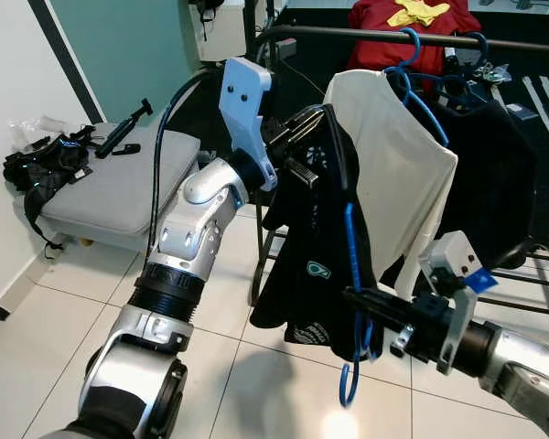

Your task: Hang hanger

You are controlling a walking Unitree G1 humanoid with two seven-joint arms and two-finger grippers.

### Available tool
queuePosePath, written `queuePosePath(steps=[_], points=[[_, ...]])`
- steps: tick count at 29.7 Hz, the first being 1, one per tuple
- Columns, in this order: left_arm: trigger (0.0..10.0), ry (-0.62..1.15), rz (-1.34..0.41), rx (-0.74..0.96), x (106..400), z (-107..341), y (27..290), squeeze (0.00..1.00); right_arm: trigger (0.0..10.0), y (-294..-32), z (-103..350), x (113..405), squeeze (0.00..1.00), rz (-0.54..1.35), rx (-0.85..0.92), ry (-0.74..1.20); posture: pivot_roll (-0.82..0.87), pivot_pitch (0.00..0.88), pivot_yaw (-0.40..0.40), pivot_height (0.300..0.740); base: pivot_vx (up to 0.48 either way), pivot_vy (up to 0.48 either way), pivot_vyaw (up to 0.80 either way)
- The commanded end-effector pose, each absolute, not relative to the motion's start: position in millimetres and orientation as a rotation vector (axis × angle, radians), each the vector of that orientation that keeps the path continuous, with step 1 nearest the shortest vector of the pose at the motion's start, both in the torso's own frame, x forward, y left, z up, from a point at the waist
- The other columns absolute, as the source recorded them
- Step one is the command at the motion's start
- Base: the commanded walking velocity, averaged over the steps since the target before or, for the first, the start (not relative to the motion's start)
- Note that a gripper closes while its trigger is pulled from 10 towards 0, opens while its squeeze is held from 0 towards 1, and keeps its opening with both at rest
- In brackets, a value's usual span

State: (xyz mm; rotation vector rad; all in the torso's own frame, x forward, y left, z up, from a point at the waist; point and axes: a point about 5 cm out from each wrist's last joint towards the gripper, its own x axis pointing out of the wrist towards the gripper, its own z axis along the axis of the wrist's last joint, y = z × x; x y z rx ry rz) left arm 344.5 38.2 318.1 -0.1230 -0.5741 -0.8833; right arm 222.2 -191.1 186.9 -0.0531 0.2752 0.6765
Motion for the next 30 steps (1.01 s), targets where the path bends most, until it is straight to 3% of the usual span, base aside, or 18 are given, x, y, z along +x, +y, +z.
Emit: queuePosePath(steps=[1,4,5,6,7,10,16,22,24,26,30], points=[[7.9,-0.798,-0.897,-0.192,325,359,53,0.00,0.0,-207,146,219,0.00,0.556,0.001,0.520,-0.15,0.186,0.118,0.740,0.000,0.000,0.00],[8.1,-0.825,-1.050,-0.243,309,357,43,0.00,0.0,-217,156,231,0.00,0.478,0.068,0.447,-0.14,0.189,0.118,0.740,0.000,0.000,0.00],[8.4,-0.838,-1.181,-0.264,295,354,38,0.00,0.0,-220,160,235,0.00,0.451,0.113,0.420,-0.14,0.190,0.116,0.740,0.000,0.000,0.00],[9.3,-0.842,-1.328,-0.295,280,351,34,0.00,0.0,-221,162,238,0.00,0.440,0.147,0.410,-0.14,0.190,0.116,0.740,0.000,0.000,0.00],[9.3,-0.842,-1.328,-0.295,280,351,34,0.00,0.0,-221,162,238,0.00,0.440,0.147,0.410,-0.14,0.190,0.116,0.740,0.000,0.000,0.00],[9.4,-0.831,-1.566,-0.330,259,344,33,0.00,0.0,-224,165,242,0.00,0.428,0.188,0.392,-0.14,0.191,0.111,0.740,0.000,0.000,0.00],[9.8,-0.745,-1.727,-0.334,255,331,40,0.00,0.0,-220,176,245,0.00,0.474,0.232,0.330,-0.14,0.195,0.109,0.740,0.000,0.000,0.00],[10.0,-0.626,-1.702,-0.102,266,299,23,0.00,0.0,-202,181,240,0.00,0.647,0.210,0.335,-0.14,0.197,0.106,0.740,0.000,0.000,0.00],[10.0,-0.574,-1.622,0.035,277,285,4,0.00,0.0,-191,184,236,0.00,0.754,0.189,0.341,-0.14,0.197,0.104,0.740,0.000,0.000,0.00],[10.0,-0.574,-1.622,0.035,277,285,4,0.00,0.0,-191,184,236,0.00,0.754,0.189,0.341,-0.14,0.197,0.104,0.740,0.000,0.000,0.00],[10.0,-0.532,-1.431,0.170,297,278,-4,0.00,0.0,-181,191,224,0.00,0.909,0.152,0.337,-0.14,0.198,0.103,0.740,0.000,0.000,0.00]])
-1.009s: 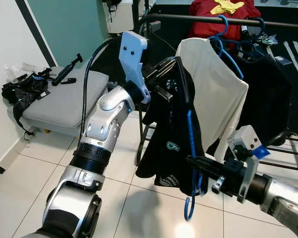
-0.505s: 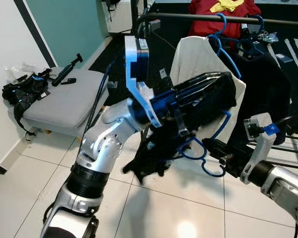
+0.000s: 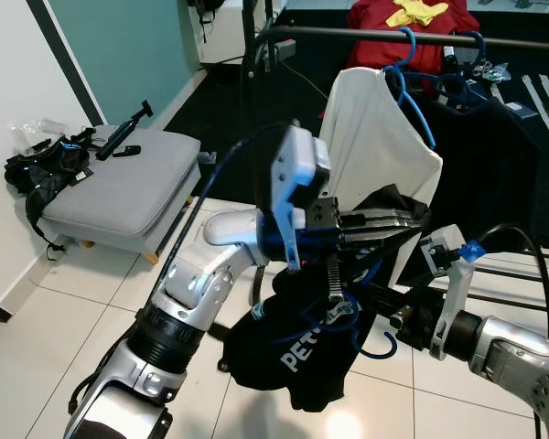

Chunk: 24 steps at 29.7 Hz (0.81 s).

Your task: Hang hanger

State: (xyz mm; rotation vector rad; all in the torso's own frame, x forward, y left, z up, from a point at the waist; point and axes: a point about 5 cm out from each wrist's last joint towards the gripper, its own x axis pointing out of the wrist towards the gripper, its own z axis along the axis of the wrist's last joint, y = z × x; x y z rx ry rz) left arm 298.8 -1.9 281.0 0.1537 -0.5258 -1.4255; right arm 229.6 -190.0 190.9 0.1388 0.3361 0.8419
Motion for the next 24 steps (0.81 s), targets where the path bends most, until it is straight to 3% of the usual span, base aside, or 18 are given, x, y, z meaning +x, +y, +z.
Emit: queuePosePath(steps=[1,7,19,24], points=[[10.0,-0.542,-1.260,0.261,313,281,0,0.00,0.0,-176,191,215,0.00,0.993,0.129,0.364,-0.14,0.200,0.104,0.740,0.000,0.000,0.00],[10.0,-0.634,-1.093,0.300,330,301,17,0.00,0.0,-172,178,206,0.00,1.038,0.081,0.469,-0.14,0.202,0.105,0.740,0.000,0.000,0.00],[10.0,-0.799,-1.163,0.223,318,332,15,0.00,0.0,-170,161,203,0.00,1.022,0.018,0.575,-0.14,0.199,0.105,0.740,0.000,0.000,0.00],[10.0,-0.775,-1.023,0.287,337,330,33,0.00,0.0,-177,162,197,0.00,0.986,0.010,0.587,-0.15,0.198,0.107,0.740,0.000,0.000,0.00]])
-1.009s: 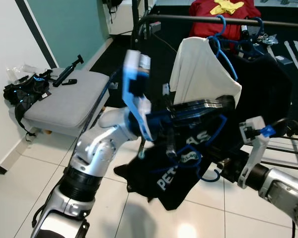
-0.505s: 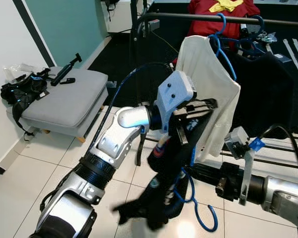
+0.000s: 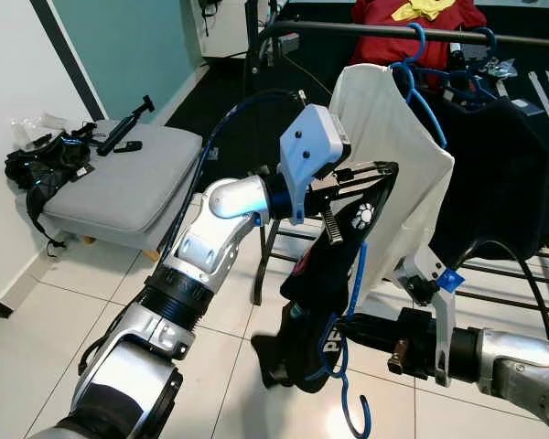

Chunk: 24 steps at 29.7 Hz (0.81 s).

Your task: Hang hanger

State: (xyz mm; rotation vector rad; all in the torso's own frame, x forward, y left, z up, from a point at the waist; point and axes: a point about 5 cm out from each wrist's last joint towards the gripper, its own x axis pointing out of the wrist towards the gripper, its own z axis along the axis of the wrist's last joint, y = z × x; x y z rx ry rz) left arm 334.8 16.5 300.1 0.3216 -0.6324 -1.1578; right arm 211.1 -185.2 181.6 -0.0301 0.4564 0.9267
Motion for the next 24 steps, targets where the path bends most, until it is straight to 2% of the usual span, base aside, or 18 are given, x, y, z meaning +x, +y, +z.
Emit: queuePosePath(steps=[1,7,10,12,17,19,24], points=[[10.0,-0.768,-0.974,0.295,343,331,41,0.00,0.0,-180,162,194,0.00,0.972,0.007,0.594,-0.15,0.198,0.107,0.740,0.000,0.000,0.00],[10.0,-0.736,-0.801,0.304,362,334,68,0.00,0.0,-186,165,188,0.00,0.949,0.001,0.575,-0.16,0.197,0.112,0.740,0.000,0.000,0.00],[10.0,-0.681,-0.599,0.316,381,333,97,0.00,0.0,-188,172,185,0.00,0.954,-0.018,0.541,-0.17,0.195,0.112,0.740,0.000,0.000,0.00],[10.0,-0.668,-0.547,0.318,384,333,104,0.00,0.0,-189,173,185,0.00,0.955,-0.026,0.537,-0.17,0.195,0.112,0.740,0.000,0.000,0.00],[10.0,-0.659,-0.511,0.310,387,333,109,0.00,0.0,-189,174,185,0.00,0.954,-0.031,0.534,-0.17,0.195,0.112,0.740,0.000,0.000,0.00],[10.0,-0.653,-0.432,0.269,391,335,125,0.00,0.0,-195,175,187,0.00,0.921,-0.038,0.525,-0.17,0.199,0.111,0.740,0.000,0.000,0.00],[10.0,-0.649,-0.389,0.221,393,334,138,0.00,0.0,-206,177,193,0.00,0.835,-0.041,0.506,-0.16,0.203,0.110,0.740,0.000,0.000,0.00]])
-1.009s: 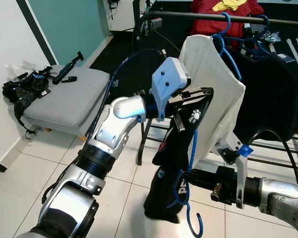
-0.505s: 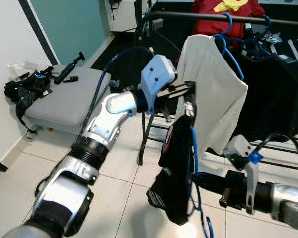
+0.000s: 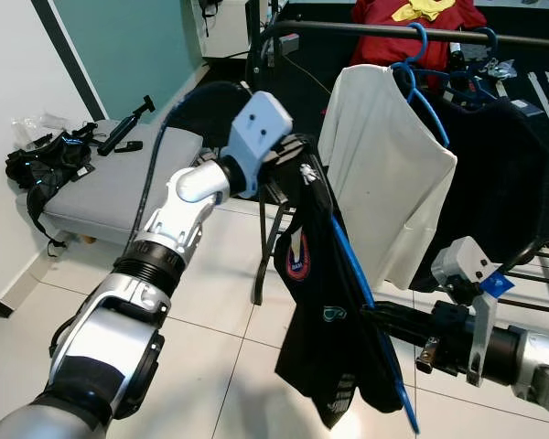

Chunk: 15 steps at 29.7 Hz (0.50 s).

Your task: Hang hanger

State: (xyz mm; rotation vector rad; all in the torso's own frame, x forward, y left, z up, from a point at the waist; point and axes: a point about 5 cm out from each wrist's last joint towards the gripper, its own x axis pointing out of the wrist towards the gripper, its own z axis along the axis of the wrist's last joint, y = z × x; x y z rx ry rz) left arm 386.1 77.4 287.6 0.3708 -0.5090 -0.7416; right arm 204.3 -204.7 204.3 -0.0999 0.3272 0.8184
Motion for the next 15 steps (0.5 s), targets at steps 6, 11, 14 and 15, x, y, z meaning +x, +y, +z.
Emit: queuePosePath(steps=[6,11,14,15], points=[[10.0,-0.760,-0.637,-0.117,378,344,128,0.00,0.0,-228,171,203,0.00,0.654,-0.023,0.531,-0.16,0.208,0.101,0.740,0.000,0.000,0.00],[10.0,-0.919,-1.122,-0.226,327,364,79,0.00,0.0,-221,167,207,0.00,0.673,-0.016,0.533,-0.15,0.206,0.093,0.740,0.000,0.000,0.00],[10.0,-0.933,-1.362,-0.189,300,360,54,0.00,0.0,-216,166,211,0.00,0.685,-0.009,0.525,-0.15,0.204,0.092,0.740,0.000,0.000,0.00],[10.0,-0.933,-1.362,-0.189,300,360,54,0.00,0.0,-216,166,211,0.00,0.685,-0.009,0.525,-0.15,0.204,0.092,0.740,0.000,0.000,0.00]])
